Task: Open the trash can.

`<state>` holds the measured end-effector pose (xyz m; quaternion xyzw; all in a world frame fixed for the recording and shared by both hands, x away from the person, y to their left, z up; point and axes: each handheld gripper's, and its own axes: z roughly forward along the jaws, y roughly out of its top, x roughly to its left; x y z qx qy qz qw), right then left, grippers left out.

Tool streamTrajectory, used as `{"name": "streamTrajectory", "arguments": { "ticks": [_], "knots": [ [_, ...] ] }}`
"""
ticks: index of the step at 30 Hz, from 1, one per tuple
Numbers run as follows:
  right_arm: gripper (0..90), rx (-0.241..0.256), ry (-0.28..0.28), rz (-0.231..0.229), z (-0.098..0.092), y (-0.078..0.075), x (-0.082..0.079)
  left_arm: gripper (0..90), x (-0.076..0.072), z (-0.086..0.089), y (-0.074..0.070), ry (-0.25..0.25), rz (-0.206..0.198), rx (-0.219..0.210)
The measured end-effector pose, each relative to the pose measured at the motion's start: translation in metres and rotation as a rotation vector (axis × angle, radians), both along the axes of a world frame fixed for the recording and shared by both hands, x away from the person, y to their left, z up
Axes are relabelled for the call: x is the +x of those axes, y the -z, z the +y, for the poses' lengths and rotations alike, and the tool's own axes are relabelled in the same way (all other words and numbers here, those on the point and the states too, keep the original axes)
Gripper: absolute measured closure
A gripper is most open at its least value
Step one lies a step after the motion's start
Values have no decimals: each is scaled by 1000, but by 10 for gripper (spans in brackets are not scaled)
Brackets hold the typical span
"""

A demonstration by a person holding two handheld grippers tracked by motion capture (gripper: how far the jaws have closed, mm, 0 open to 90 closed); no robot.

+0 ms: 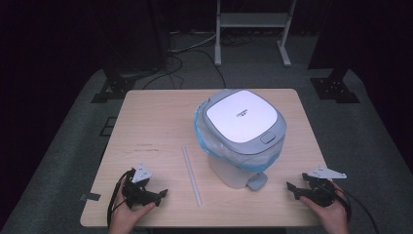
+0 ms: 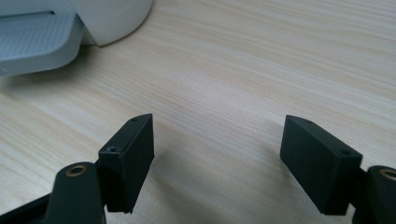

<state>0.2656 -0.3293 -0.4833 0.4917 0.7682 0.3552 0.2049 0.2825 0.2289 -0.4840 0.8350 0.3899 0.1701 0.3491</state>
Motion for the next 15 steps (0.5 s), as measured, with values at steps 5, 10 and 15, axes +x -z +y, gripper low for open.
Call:
{"name": "streamTrajectory", "arguments": {
  "ticks": [5, 10, 15],
  "knots": [
    [311, 23, -13, -14, 0, -5, -2, 0, 0, 0, 0, 0, 0, 0],
    [361, 38, -39, -19, 2, -7, -3, 0, 0, 0, 0, -1, 0, 0],
    [416, 52, -61, -23, 4, -10, -3, 0, 0, 0, 0, -1, 0, 0]
  ]
}}
